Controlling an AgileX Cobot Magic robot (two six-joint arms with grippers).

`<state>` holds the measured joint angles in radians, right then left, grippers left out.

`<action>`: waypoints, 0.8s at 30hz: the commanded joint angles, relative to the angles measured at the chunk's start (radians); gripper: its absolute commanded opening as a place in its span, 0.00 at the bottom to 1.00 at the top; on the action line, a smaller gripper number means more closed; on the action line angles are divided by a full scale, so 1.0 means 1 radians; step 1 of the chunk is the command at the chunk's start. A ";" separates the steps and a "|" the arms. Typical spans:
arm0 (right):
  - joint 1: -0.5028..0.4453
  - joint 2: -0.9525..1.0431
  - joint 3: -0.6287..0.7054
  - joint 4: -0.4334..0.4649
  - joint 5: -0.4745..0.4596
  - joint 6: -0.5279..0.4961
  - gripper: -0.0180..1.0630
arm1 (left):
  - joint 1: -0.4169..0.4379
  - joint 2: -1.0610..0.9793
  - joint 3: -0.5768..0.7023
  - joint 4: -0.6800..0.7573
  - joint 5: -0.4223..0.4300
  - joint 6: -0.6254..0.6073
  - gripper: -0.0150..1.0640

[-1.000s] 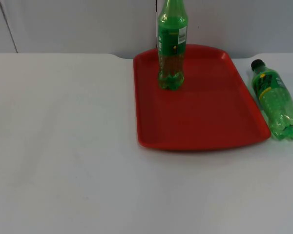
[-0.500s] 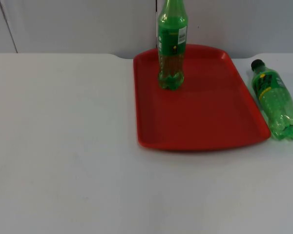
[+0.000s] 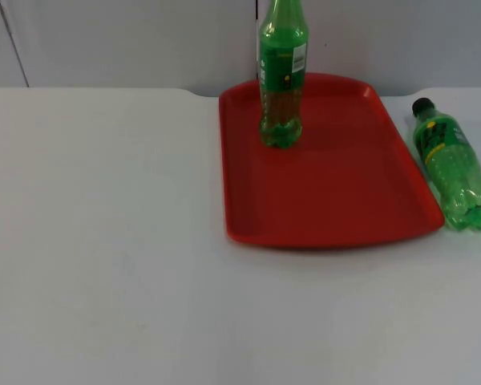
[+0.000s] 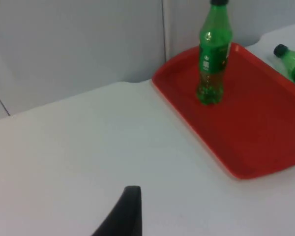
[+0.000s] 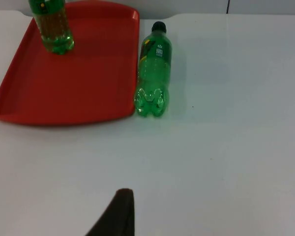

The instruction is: Place the bottle upright on the tray.

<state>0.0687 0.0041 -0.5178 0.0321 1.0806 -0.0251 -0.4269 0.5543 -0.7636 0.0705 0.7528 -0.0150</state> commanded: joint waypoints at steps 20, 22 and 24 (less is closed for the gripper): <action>0.002 -0.004 0.001 -0.003 -0.003 -0.009 0.99 | -0.002 -0.296 0.003 0.000 0.232 0.009 0.99; 0.002 -0.004 0.001 -0.003 -0.003 -0.009 0.99 | -0.002 -0.311 0.003 0.000 0.246 0.009 0.99; 0.002 -0.004 0.001 -0.003 -0.003 -0.009 0.99 | -0.002 -0.350 0.003 0.001 0.263 0.003 0.99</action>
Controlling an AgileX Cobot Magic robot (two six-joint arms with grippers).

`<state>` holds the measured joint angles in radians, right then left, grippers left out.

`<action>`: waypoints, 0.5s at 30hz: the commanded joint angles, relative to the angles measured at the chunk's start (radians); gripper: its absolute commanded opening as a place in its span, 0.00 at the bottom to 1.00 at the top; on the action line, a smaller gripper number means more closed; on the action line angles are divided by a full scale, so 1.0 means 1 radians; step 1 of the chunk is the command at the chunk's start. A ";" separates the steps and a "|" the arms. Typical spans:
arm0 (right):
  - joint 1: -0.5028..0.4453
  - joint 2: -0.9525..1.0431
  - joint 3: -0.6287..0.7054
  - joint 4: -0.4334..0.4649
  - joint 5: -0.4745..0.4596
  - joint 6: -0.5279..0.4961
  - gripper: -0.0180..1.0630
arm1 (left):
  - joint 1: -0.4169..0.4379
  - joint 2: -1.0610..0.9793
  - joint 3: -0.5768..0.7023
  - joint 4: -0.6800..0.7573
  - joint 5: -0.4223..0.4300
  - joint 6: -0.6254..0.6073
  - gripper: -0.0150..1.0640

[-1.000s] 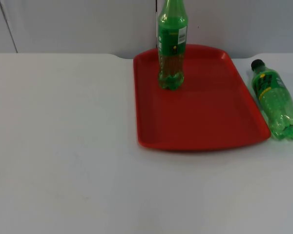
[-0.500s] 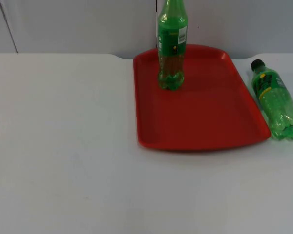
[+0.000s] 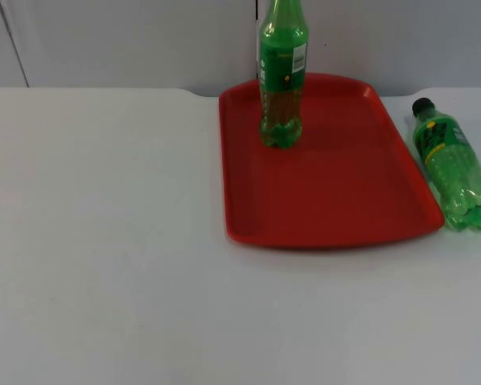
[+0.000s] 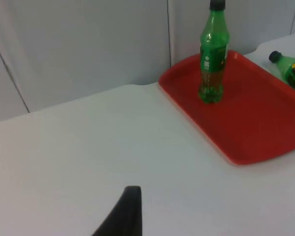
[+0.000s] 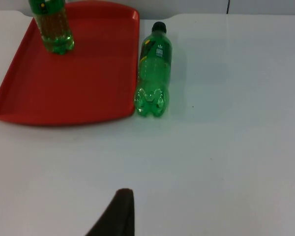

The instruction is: Place the bottle upright on the tray.

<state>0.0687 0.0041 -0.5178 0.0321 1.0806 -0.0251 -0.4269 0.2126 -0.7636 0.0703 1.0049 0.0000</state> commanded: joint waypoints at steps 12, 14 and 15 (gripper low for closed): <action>0.002 -0.004 0.001 -0.003 -0.003 -0.009 0.99 | -0.002 -0.193 0.003 0.042 0.144 -0.035 0.99; 0.002 -0.004 0.001 -0.003 -0.003 -0.009 0.99 | -0.002 -0.209 0.003 0.045 0.161 -0.037 0.99; 0.002 -0.004 0.001 -0.003 -0.003 -0.009 0.99 | -0.002 -0.213 0.003 0.048 0.170 -0.041 0.99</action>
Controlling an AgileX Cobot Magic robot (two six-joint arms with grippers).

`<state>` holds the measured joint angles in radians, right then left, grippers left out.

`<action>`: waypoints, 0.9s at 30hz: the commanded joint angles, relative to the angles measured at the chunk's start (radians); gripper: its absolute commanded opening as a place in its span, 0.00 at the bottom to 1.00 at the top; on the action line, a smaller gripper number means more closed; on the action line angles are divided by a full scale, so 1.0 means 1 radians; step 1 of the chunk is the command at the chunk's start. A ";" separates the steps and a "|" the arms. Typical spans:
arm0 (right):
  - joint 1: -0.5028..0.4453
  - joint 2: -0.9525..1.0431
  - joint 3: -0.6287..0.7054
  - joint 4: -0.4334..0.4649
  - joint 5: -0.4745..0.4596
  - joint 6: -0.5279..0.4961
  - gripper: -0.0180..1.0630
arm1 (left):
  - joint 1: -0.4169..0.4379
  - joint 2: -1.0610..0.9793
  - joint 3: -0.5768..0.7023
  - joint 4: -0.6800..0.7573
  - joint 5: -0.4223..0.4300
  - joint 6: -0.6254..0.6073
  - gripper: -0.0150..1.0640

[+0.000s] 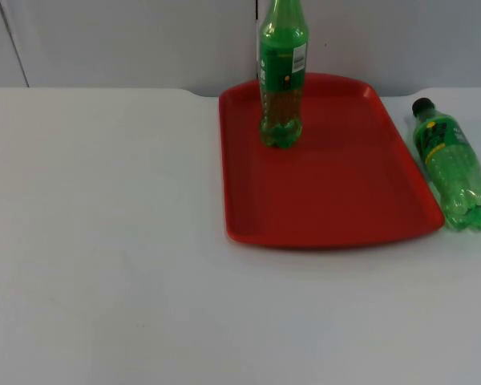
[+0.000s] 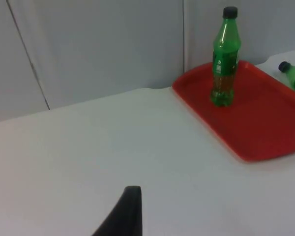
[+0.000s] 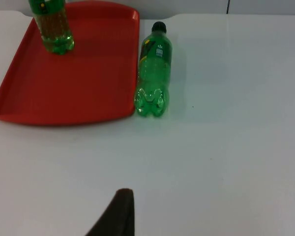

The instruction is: Place the bottle upright on the tray.

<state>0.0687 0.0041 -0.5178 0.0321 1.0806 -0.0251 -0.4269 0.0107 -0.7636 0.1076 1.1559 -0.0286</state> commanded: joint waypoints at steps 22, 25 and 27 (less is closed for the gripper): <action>0.002 -0.004 0.001 -0.003 -0.003 -0.009 0.99 | -0.002 -0.011 0.270 0.009 -0.078 -0.064 0.99; 0.002 -0.004 0.001 -0.003 -0.003 -0.009 0.99 | -0.002 -0.011 0.270 0.008 -0.078 -0.062 0.99; 0.002 -0.004 0.001 -0.003 -0.003 -0.009 0.99 | -0.002 -0.011 0.270 0.006 -0.078 -0.059 0.99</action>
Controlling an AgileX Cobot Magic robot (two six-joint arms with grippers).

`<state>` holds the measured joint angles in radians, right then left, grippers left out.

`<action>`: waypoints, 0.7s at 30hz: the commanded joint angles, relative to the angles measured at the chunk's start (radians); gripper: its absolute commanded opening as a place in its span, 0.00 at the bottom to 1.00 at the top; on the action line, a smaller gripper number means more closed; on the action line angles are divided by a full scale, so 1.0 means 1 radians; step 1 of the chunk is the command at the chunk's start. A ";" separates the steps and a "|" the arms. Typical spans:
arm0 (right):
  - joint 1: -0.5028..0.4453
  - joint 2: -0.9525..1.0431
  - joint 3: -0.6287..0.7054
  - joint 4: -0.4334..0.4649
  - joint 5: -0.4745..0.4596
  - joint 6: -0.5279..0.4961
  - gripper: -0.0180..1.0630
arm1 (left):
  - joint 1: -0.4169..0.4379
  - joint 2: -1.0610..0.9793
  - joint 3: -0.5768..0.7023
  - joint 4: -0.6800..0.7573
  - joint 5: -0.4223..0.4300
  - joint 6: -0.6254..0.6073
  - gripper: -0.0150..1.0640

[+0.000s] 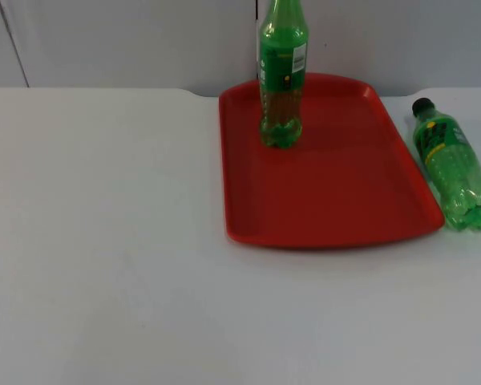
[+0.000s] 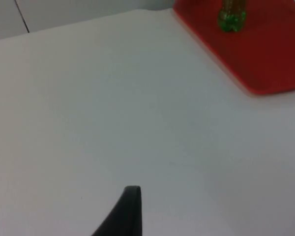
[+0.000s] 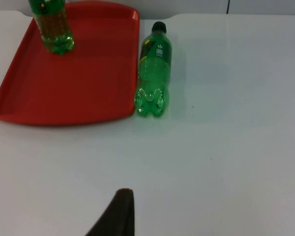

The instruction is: Place the bottle upright on the tray.

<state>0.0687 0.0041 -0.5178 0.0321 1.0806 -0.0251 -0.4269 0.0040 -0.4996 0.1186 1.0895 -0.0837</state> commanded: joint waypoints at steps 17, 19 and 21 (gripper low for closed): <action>0.002 -0.004 0.001 -0.003 -0.003 -0.009 0.99 | -0.002 -0.004 0.006 -0.032 -0.013 0.055 0.99; 0.002 -0.004 0.001 -0.003 -0.003 -0.009 0.99 | -0.002 -0.004 0.006 -0.032 -0.013 0.057 0.99; 0.002 -0.004 0.001 -0.003 -0.003 -0.009 0.99 | -0.002 -0.004 0.006 -0.032 -0.013 0.057 0.99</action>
<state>0.0687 0.0041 -0.5178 0.0321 1.0806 -0.0251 -0.4269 0.0040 -0.4996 0.0939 1.0857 -0.0290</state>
